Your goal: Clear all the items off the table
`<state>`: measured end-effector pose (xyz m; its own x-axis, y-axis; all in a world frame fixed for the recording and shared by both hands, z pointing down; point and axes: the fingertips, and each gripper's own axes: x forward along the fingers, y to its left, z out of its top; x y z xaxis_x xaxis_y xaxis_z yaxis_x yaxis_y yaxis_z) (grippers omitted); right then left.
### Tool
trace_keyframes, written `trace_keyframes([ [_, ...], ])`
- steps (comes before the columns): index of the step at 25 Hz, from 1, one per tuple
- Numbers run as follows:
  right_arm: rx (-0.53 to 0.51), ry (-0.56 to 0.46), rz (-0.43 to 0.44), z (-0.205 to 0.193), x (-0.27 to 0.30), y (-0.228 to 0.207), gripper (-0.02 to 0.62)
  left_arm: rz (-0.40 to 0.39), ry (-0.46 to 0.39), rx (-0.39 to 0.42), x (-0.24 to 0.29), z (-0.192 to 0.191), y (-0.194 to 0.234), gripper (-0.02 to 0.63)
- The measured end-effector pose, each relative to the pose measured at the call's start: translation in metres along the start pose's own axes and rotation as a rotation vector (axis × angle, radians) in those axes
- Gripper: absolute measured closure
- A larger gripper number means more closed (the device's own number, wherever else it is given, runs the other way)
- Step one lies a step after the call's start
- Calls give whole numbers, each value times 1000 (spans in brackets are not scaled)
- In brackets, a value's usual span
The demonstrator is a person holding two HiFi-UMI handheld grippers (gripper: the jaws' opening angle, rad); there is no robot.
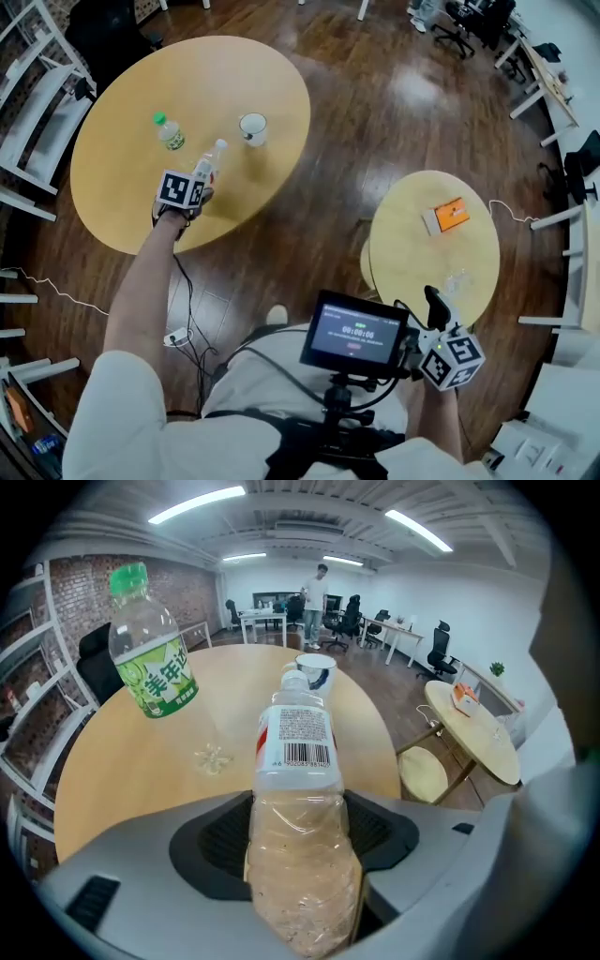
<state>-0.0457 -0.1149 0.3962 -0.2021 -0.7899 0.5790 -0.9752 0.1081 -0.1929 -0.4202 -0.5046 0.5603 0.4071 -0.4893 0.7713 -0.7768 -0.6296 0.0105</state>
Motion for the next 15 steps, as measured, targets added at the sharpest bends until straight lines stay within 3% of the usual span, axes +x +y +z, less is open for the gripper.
trace_keyframes([
  [8, 41, 24, -137, -13, -22, 12, 245, -24, 56, 1, 51, -6, 32, 310],
  [15, 62, 41, -165, -26, -31, 22, 247, -60, 65, -10, 60, -9, 35, 288],
])
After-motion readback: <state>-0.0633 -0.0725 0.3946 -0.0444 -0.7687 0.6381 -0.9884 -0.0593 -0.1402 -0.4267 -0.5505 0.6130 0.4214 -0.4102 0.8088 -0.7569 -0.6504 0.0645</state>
